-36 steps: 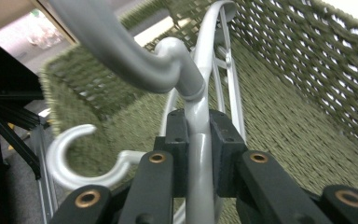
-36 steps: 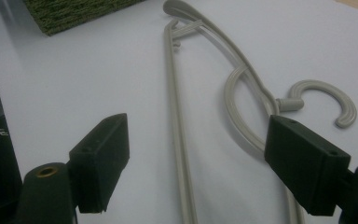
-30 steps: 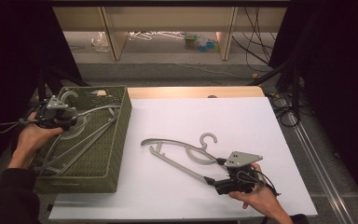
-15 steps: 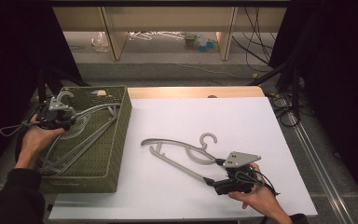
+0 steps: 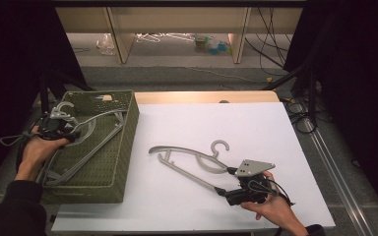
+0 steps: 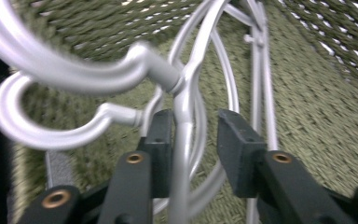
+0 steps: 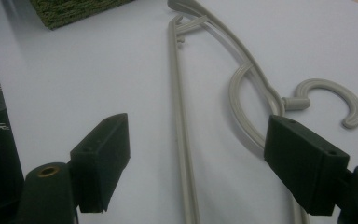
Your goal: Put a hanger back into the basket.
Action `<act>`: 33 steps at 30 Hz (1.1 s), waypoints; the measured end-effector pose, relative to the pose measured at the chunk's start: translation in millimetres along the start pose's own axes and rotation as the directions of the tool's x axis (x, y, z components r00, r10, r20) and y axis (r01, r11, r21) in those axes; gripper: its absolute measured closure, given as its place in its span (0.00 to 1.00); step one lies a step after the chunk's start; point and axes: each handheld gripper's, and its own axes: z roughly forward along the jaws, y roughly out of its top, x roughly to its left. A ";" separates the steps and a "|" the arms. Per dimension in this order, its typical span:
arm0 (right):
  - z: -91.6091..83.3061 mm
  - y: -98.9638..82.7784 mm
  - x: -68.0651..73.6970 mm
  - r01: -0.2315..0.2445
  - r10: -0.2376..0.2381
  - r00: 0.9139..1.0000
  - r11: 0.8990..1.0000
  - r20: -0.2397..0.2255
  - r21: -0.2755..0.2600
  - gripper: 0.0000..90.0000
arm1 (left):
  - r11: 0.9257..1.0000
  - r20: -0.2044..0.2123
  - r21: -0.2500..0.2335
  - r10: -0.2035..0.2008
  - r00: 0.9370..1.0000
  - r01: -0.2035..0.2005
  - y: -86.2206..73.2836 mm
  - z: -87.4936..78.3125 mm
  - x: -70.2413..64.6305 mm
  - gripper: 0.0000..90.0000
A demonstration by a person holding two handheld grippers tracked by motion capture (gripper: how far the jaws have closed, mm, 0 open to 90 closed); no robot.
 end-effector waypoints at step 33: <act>1.4 -4.3 -6.8 -0.029 0.029 1.000 1.000 -0.003 0.000 0.24 | 0.918 0.318 -0.362 -0.041 0.947 0.161 -25.8 -71.8 -131.6 0.30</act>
